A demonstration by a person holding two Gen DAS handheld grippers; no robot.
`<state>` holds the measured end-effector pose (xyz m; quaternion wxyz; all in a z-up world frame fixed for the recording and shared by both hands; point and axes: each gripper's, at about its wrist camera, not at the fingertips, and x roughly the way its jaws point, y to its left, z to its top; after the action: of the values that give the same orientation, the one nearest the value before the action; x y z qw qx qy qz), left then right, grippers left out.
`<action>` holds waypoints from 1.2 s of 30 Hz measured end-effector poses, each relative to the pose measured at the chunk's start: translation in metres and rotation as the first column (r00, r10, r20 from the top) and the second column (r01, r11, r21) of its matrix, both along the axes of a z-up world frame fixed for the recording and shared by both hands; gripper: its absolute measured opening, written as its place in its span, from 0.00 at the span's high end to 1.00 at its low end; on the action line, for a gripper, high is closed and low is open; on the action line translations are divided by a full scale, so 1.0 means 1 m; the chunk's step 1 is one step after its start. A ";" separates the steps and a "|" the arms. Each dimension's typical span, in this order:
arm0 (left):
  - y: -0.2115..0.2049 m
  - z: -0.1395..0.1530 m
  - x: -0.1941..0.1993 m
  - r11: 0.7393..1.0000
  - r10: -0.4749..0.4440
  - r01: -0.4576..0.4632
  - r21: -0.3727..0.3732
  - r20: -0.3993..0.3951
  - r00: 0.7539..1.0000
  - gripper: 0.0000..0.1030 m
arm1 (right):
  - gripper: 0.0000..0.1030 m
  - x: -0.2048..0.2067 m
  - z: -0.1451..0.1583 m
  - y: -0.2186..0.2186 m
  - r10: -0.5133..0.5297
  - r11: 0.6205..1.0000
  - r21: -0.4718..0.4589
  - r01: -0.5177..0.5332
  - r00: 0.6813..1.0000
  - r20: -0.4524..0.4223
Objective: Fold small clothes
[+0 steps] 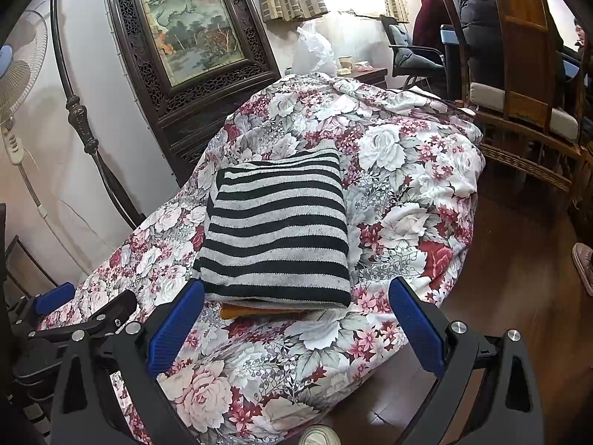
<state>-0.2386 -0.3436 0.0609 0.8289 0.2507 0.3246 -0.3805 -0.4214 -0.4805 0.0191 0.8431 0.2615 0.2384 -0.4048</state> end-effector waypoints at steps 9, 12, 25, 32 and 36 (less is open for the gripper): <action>-0.002 -0.003 0.001 1.000 -0.006 0.006 0.001 -0.024 1.000 0.04 | 0.03 0.001 0.000 -0.002 0.003 1.000 0.002 -0.003 1.000 0.002; -0.003 -0.005 -0.001 1.000 -0.007 0.008 0.011 -0.021 1.000 0.04 | 0.03 0.000 0.000 0.000 0.004 1.000 0.005 -0.004 1.000 0.002; -0.004 -0.004 -0.008 1.000 -0.028 0.028 0.013 -0.018 0.999 0.04 | 0.03 -0.001 -0.001 0.003 -0.002 1.000 0.008 0.002 1.000 0.003; -0.008 -0.004 -0.011 0.999 -0.037 0.037 0.018 -0.013 0.999 0.04 | 0.03 -0.002 -0.001 0.007 -0.010 1.000 0.011 0.010 1.000 0.011; -0.009 -0.004 -0.012 0.999 -0.039 0.039 0.019 -0.013 0.999 0.04 | 0.03 -0.003 0.000 0.006 -0.011 1.000 0.012 0.011 1.000 0.010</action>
<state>-0.2509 -0.3521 0.0567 0.8168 0.2624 0.3286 -0.3950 -0.4243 -0.4744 0.0186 0.8405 0.2697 0.2352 -0.4067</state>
